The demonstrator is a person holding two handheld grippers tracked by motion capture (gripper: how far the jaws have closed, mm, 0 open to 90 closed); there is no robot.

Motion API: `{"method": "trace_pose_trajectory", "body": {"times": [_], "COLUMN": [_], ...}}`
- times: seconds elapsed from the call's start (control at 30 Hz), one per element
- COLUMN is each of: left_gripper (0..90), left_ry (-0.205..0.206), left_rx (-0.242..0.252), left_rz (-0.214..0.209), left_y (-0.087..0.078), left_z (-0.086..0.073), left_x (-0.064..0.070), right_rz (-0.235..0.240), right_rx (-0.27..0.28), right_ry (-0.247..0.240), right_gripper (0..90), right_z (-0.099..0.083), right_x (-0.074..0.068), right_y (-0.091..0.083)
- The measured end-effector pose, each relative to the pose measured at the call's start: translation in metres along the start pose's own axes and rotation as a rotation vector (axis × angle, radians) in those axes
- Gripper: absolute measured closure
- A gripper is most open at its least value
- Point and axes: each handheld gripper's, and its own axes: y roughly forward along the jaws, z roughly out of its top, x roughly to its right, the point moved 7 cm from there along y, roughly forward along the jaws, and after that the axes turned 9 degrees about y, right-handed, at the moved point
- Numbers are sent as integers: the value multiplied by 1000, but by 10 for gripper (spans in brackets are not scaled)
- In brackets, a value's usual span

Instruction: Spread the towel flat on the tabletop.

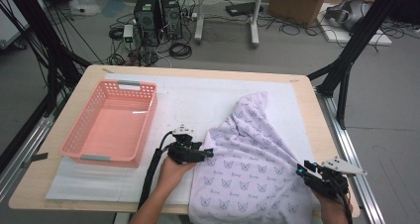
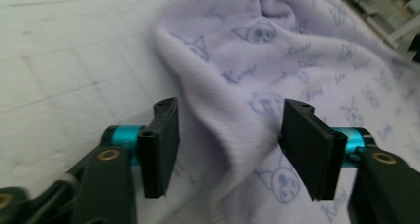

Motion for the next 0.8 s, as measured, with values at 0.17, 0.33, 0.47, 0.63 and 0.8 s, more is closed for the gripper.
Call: {"method": "trace_pose_trajectory", "body": {"times": [0.17,0.33,0.47,0.63,0.8], "left_gripper": [807,846,846,845,844], "left_ry": [169,146,132,130,143], "left_rx": [-61,-62,-45,-24,-9], "left_rz": [132,128,139,141,149], "left_y": [1,-13,-36,-65,-83], "left_z": [-4,-12,-27,-43,-49], "left_x": [8,8,2,-2,-6], "right_rz": [8,24,39,53,78], "right_rx": [-18,-50,-52,-47,-16], "right_ry": [-7,-33,-38,-36,-27], "right_gripper": [609,580,580,580,580], "right_z": [-2,-7,-6,-4,5], "right_x": [-6,-13,-19,-25,-32], "right_y": [5,13,15,16,19]}}
